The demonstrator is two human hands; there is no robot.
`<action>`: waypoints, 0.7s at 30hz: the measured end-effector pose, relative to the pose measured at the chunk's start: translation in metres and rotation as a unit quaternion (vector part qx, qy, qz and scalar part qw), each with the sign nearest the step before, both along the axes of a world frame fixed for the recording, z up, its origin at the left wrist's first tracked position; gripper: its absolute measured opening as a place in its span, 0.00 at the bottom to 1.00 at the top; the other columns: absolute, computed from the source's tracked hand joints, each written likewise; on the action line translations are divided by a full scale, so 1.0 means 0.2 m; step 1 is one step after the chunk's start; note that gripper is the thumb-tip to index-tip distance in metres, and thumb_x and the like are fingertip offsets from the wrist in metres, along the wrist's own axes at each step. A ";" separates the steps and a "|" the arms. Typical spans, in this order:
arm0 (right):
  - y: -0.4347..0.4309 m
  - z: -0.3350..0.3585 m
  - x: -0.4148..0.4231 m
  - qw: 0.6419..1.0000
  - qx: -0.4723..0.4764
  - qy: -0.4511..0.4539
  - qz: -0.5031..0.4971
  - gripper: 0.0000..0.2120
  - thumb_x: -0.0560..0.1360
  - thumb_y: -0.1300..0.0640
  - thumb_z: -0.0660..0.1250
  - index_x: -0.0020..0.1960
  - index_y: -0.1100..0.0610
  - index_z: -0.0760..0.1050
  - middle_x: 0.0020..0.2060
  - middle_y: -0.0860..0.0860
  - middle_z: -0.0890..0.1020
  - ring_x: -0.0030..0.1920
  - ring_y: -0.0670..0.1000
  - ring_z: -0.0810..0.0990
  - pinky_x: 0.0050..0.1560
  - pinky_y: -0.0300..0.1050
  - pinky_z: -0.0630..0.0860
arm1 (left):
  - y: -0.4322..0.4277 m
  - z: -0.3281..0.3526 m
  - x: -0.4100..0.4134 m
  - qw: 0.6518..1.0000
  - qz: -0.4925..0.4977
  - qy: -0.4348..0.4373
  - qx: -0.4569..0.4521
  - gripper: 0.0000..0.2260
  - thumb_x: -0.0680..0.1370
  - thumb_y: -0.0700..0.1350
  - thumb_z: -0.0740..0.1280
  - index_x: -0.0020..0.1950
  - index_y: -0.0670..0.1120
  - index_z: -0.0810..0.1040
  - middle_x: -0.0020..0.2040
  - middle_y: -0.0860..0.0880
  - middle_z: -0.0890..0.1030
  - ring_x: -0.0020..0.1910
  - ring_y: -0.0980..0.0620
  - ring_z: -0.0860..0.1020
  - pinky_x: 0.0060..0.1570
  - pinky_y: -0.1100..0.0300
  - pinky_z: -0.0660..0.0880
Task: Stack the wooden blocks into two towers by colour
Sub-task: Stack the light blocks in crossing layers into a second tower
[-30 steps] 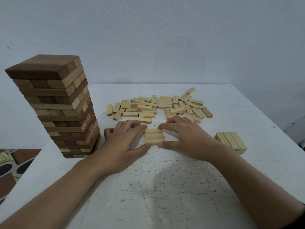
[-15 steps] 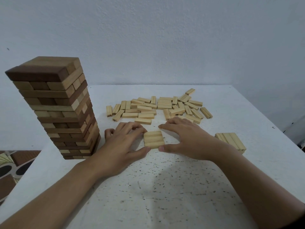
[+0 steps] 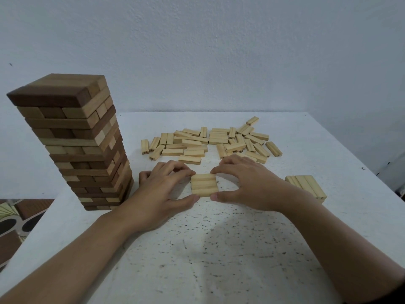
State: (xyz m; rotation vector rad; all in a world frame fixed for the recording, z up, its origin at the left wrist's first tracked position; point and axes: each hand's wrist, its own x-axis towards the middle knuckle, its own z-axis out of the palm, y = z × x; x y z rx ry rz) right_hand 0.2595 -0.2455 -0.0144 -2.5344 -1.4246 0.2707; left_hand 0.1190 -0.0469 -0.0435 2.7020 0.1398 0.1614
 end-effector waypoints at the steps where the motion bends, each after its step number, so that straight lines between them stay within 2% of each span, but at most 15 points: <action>1: 0.00 0.00 0.00 1.000 0.002 0.001 -0.001 0.30 0.75 0.32 0.65 0.74 0.40 0.68 0.71 0.42 0.67 0.71 0.46 0.65 0.70 0.48 0.63 | 0.00 0.00 0.00 1.000 0.000 0.001 0.000 0.35 0.71 0.75 0.52 0.73 0.62 0.69 0.65 0.67 0.64 0.68 0.67 0.57 0.62 0.56 0.53; 11: 0.00 0.00 0.00 1.000 0.001 -0.001 -0.002 0.31 0.75 0.31 0.65 0.74 0.40 0.67 0.71 0.42 0.67 0.71 0.46 0.64 0.71 0.48 0.63 | 0.00 0.00 -0.01 1.000 -0.005 0.004 -0.001 0.34 0.72 0.74 0.52 0.74 0.61 0.68 0.65 0.68 0.63 0.69 0.67 0.57 0.64 0.55 0.53; 18: 0.00 0.01 -0.01 1.000 -0.010 -0.008 0.009 0.30 0.76 0.31 0.63 0.74 0.39 0.66 0.70 0.43 0.67 0.69 0.47 0.66 0.69 0.50 0.65 | 0.01 0.00 -0.01 1.000 -0.010 0.004 -0.007 0.32 0.72 0.75 0.52 0.72 0.62 0.68 0.65 0.69 0.62 0.68 0.71 0.54 0.65 0.55 0.52; 21: -0.01 0.01 -0.02 0.999 -0.019 -0.031 0.025 0.29 0.77 0.32 0.61 0.75 0.41 0.66 0.70 0.44 0.68 0.69 0.48 0.66 0.68 0.52 0.66 | 0.00 0.00 -0.02 1.000 -0.016 -0.003 0.006 0.30 0.73 0.74 0.52 0.70 0.61 0.68 0.64 0.69 0.63 0.69 0.68 0.56 0.66 0.53 0.54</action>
